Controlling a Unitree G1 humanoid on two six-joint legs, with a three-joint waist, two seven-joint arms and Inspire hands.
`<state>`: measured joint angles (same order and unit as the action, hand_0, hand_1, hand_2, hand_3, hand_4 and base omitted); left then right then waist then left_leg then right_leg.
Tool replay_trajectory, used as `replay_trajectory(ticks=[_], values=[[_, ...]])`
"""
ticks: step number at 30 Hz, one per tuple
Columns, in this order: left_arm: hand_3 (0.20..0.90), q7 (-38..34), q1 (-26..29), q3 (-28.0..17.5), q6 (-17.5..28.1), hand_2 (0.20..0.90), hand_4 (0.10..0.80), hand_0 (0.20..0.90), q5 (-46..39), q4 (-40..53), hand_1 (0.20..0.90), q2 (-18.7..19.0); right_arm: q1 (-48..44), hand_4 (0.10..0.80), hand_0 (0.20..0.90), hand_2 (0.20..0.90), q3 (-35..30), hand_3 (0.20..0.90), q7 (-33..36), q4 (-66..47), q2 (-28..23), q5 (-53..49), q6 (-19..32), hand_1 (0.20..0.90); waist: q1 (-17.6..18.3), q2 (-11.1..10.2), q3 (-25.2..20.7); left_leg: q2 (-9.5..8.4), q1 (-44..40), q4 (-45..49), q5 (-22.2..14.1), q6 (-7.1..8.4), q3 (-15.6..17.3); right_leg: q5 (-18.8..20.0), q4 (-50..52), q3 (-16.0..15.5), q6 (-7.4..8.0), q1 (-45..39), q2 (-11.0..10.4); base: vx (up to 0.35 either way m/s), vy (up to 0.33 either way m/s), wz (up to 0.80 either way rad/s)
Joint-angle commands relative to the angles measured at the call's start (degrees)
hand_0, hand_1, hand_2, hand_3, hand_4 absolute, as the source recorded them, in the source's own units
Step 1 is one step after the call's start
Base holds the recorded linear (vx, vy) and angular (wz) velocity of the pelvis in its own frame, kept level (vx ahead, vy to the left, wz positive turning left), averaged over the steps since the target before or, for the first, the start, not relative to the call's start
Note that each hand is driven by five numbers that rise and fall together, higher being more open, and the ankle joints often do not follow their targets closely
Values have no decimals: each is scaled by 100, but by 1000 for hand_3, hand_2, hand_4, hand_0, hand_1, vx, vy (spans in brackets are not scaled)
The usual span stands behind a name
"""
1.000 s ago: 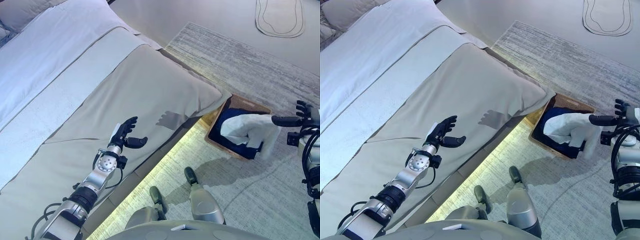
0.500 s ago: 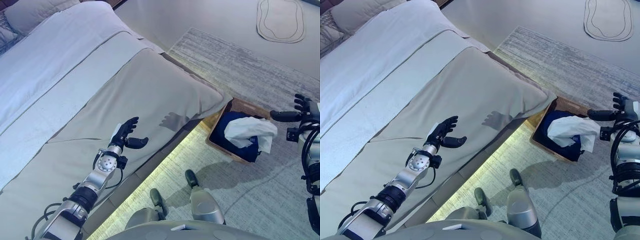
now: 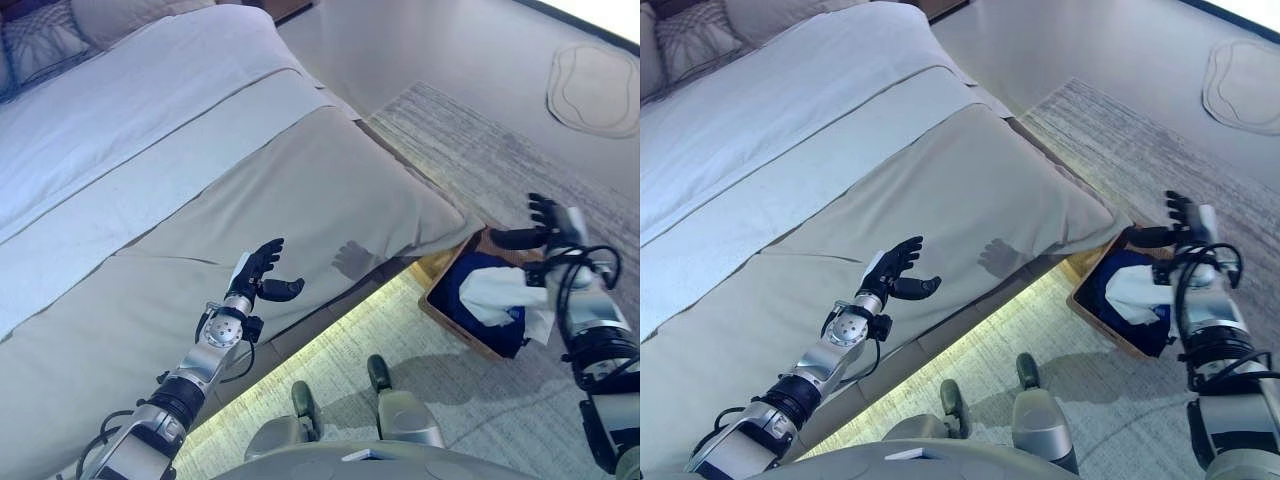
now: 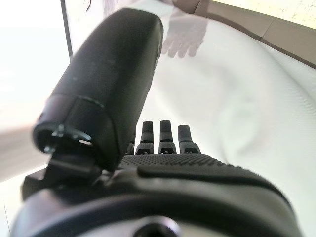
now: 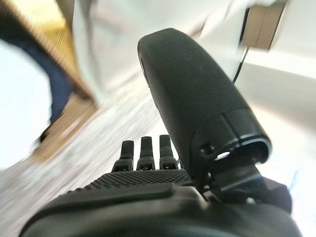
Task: Pick up the clothes from the bed and place them into the basket
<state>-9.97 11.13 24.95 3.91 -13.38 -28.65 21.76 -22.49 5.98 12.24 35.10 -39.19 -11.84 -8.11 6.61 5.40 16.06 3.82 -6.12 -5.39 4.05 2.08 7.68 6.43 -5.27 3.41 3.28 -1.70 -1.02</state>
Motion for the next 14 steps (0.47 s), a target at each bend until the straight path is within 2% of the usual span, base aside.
replay_trajectory(ticks=[1,6,14], values=[[900,-300,13,-176,393,900,800,900,190,-229,900,29,-51,800,900,900,314,900,331,-502,316,442,760,900,-208,-450,-801,-334,-122,100,-548,-108,-337,-180,79,-264,33,-53,-88,3,20,30],[900,-408,-153,-254,387,900,800,900,318,-320,900,-129,332,800,900,900,706,900,473,-636,833,983,887,900,-373,-474,-840,-381,-95,92,-528,-143,-494,-221,72,-397,33,-144,-130,22,33,29],[900,-477,-492,-434,419,900,800,900,500,-346,900,-203,587,800,900,900,1169,900,513,-522,1170,1479,823,900,-672,-496,-898,-413,-108,96,-497,-155,-694,-301,90,-676,40,-326,-219,51,42,23]])
